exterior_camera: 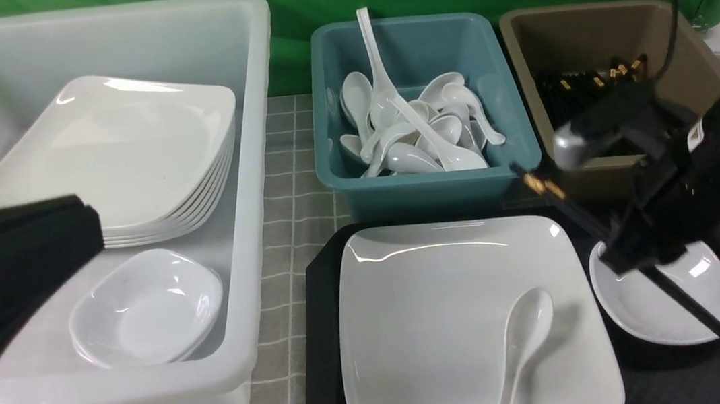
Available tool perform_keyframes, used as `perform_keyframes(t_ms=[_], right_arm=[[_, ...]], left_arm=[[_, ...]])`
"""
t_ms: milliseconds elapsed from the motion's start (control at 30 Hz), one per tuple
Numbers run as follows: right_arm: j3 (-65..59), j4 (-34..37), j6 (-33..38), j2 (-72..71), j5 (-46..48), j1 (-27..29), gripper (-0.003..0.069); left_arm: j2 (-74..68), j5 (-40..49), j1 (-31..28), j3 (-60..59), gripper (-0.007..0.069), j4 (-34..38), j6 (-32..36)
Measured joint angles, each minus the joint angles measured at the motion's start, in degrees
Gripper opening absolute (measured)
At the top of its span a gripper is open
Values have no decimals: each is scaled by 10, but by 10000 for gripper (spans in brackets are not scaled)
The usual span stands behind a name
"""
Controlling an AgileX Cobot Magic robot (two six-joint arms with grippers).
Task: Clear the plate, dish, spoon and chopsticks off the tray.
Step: Use the right arm to put the chopsticks into the small storage box on the right
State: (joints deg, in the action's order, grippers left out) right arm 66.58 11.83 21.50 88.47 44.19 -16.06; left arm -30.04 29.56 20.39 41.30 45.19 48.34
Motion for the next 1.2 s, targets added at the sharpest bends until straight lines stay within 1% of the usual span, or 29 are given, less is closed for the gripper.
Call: perform_keyframes(t_ms=[33,100,133,167,200,233,267,333,433,500,533,567,633,733,767,800,833,967,1000,1100,1133,1167,1200], right_arm=[[27,22,-4,3,-8,11,139],[94,85,-12,25,-41,54,139],[100,91,-12,28,-45,54,139],[133,121,-12,44,-63,74,139],[183,168,-12,81,-100,106,139],[189,168,-12,81,-100,109,139],[224,188,-12,108,-125,122,139],[278,202,-13,160,-173,143,139],[319,200,-13,223,-223,150,139],[332,188,-13,253,-238,150,148],[335,176,-13,267,-237,150,167],[335,161,-13,277,-229,150,204],[335,128,-13,285,-203,150,309],[336,91,-22,271,-154,150,435],[336,91,-22,271,-154,150,435],[336,74,-30,249,-121,150,448],[336,61,-33,236,-96,150,444],[337,16,-40,177,9,142,392],[326,-5,-40,149,51,132,374],[261,-49,-40,89,109,96,360],[206,-69,-40,61,123,77,358],[179,-76,-39,49,124,63,358],[121,-93,-34,29,119,42,360]], left_arm=[[0,-10,0,0,10,11,16],[0,-39,0,0,10,44,58],[0,-40,0,0,10,46,63],[0,-49,0,0,10,54,72],[0,-52,0,0,10,60,81],[0,-52,0,0,10,61,81],[0,-49,0,0,10,62,85],[0,-37,0,0,10,64,88],[0,-19,0,0,10,64,88],[0,-14,0,0,10,62,87],[0,-12,0,0,10,61,87],[0,-12,0,0,10,60,87],[0,-11,0,0,10,58,87],[0,-9,0,0,10,53,87],[0,-9,0,0,10,53,87],[0,-8,0,0,10,46,87],[0,-8,0,0,10,41,87],[0,-4,0,0,10,19,87],[0,-3,0,0,10,8,87],[0,-3,0,0,10,-14,87],[0,-2,0,0,10,-20,87],[0,-2,0,0,10,-24,87],[0,-2,0,0,10,-28,87]])
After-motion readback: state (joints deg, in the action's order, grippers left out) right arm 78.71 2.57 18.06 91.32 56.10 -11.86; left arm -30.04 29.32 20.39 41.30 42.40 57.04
